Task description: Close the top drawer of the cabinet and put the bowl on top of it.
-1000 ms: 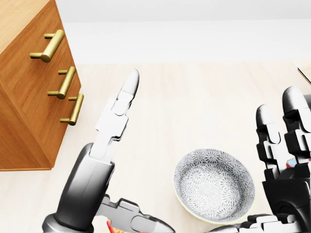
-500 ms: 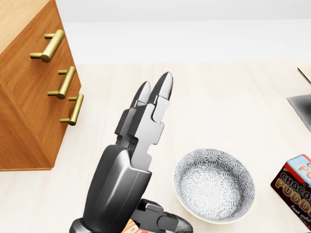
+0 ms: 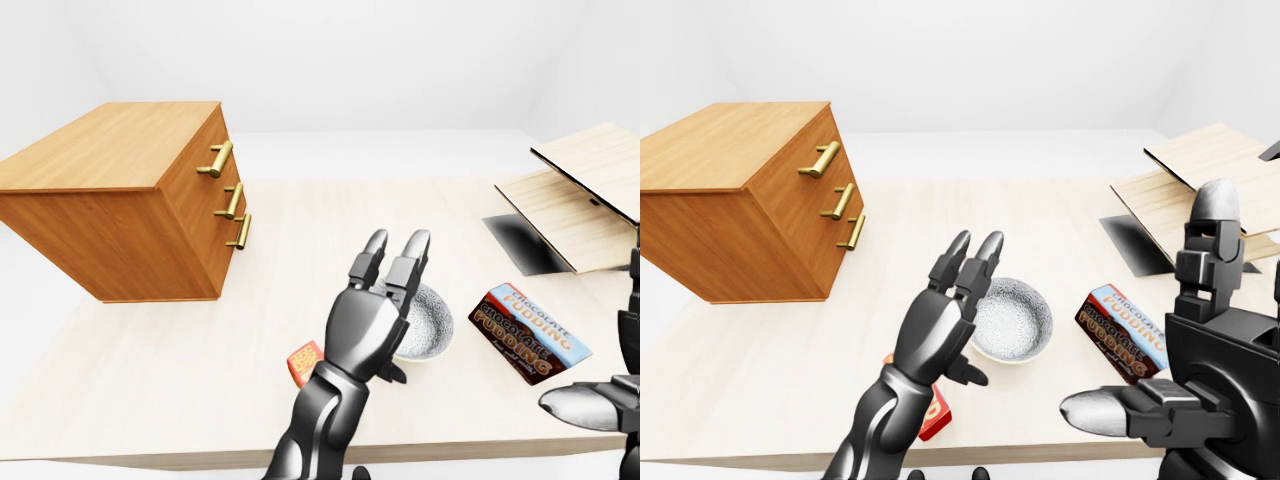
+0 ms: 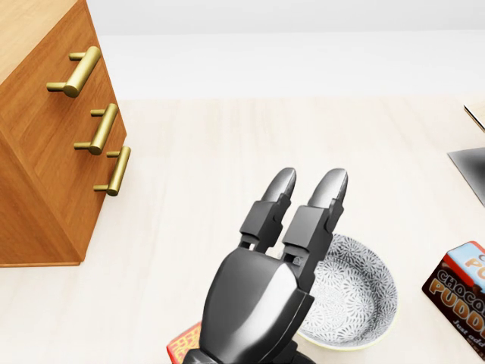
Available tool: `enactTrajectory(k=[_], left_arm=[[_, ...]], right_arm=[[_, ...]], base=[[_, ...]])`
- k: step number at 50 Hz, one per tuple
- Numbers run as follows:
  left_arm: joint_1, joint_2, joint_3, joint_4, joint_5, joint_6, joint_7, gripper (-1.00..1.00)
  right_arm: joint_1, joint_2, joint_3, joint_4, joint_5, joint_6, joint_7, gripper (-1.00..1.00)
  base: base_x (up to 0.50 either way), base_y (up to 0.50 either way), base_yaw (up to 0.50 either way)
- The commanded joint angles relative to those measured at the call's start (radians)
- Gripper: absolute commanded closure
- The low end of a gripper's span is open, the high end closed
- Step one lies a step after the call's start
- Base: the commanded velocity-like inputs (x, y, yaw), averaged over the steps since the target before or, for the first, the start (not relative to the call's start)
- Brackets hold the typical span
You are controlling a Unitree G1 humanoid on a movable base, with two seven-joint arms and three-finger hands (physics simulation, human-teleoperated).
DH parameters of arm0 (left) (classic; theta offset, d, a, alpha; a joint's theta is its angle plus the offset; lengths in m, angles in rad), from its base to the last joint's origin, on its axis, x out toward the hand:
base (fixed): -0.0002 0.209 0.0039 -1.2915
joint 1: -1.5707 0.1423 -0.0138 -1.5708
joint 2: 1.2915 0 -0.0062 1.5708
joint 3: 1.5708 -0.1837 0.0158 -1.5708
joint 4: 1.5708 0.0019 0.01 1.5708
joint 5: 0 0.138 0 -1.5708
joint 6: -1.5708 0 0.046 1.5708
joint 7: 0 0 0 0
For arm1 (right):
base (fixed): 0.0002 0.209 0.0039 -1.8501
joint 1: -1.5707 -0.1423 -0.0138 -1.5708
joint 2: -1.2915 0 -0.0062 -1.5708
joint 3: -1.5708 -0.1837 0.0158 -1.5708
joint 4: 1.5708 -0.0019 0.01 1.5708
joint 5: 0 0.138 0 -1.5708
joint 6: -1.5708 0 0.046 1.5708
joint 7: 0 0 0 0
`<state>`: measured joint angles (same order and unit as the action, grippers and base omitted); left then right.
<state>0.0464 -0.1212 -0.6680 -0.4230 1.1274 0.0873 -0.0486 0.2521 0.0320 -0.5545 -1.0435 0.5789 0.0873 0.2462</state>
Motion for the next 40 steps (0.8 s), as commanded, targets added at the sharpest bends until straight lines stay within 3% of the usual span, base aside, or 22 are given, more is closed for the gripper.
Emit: enactTrajectory(k=[1, 15, 25, 36, 40], left_arm=[[-0.013, -0.025, -0.032, 0.131, 0.107, 0.000, -0.013, -1.00], [-0.039, -0.069, -0.025, 0.261, 0.193, 0.000, -0.028, -1.00], [-0.055, -0.087, -0.004, 0.326, 0.199, 0.000, -0.026, -1.00], [-0.122, -0.119, 0.079, 0.463, 0.186, 0.000, 0.001, -1.00], [-0.126, -0.128, 0.081, 0.500, 0.198, 0.000, 0.012, -1.00]], right_arm=[[-0.030, -0.027, -0.074, -0.002, 0.075, 0.000, -0.032, -1.00], [-0.032, -0.034, -0.080, -0.004, 0.090, 0.000, -0.037, -1.00], [-0.023, -0.025, -0.061, -0.004, 0.071, 0.000, -0.028, -1.00], [-0.021, -0.022, -0.059, -0.004, 0.070, 0.000, -0.024, -1.00], [-0.024, -0.019, -0.051, -0.002, 0.058, 0.000, -0.024, -1.00]], base=[[0.00, 0.00, 0.00], [0.00, 0.00, 0.00], [0.00, 0.00, 0.00], [0.00, 0.00, 0.00], [0.00, 0.00, 0.00]])
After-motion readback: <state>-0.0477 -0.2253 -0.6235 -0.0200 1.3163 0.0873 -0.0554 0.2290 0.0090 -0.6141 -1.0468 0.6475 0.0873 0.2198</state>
